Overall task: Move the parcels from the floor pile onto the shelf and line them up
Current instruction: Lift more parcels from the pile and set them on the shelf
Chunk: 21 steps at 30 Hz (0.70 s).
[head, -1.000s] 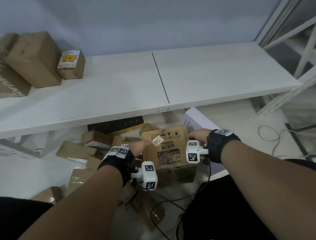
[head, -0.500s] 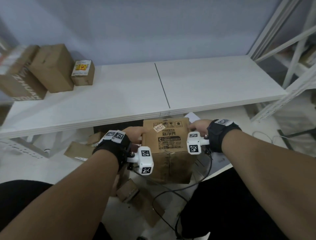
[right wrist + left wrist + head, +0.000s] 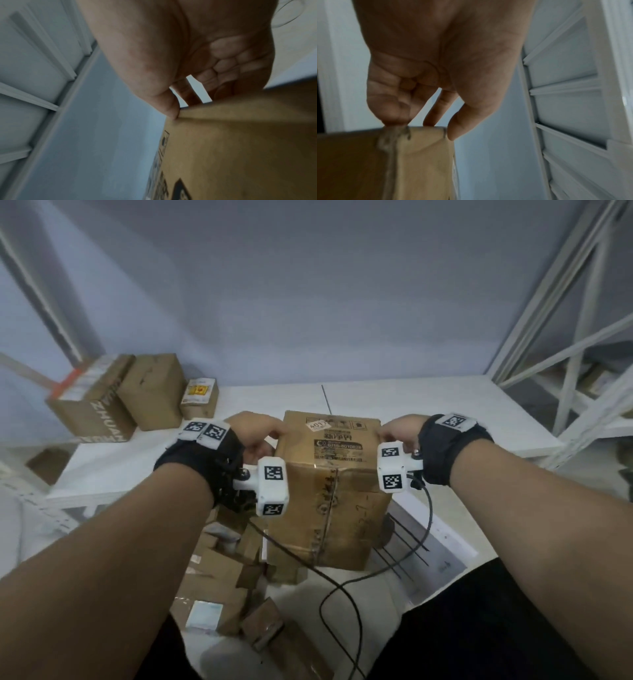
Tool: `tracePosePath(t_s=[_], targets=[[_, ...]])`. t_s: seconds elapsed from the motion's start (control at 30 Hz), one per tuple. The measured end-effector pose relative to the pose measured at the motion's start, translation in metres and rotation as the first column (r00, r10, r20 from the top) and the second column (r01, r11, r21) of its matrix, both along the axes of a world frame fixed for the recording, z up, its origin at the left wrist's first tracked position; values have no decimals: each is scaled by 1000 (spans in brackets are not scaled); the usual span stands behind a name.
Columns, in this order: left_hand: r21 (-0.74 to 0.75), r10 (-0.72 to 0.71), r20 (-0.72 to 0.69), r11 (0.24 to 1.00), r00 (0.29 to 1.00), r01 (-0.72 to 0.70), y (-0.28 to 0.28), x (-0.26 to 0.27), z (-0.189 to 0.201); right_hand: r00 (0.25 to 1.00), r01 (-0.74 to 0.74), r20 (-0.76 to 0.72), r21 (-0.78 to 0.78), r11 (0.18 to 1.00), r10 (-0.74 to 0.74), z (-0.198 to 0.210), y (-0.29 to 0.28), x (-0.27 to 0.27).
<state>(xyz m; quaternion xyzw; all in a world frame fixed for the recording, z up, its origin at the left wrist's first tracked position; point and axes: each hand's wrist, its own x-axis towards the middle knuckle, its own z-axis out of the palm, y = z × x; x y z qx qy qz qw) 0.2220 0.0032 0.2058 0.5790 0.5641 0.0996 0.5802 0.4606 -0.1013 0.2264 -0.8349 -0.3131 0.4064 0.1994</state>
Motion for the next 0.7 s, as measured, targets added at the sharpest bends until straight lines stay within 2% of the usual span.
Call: tracePosePath(t_s=[0.13,0.23,0.37,0.43,0.53,0.7], targets=[[82,46,-5,996,999,-45,15,-9,35,999,-25,30,77,997,23,35,13,-4],[94,113,132,988,985,-126,18,-13,58,999,-2,51,154,988,-6,56,26,-5],[84,175,344,973,923,-216,28,-14,69,999,43,10,227,973,-46,65,49,-5],[96,183,388,967,903,-237,36,-13,68,999,47,6,228,972,-50,64,62,-6],[154,150,397,962,905,-227,52,-14,57,998,-27,68,232,972,12,53,83,-6],[213,47,352,969,935,-129,83,-20,21,996,-73,74,198,978,59,23,118,-4]])
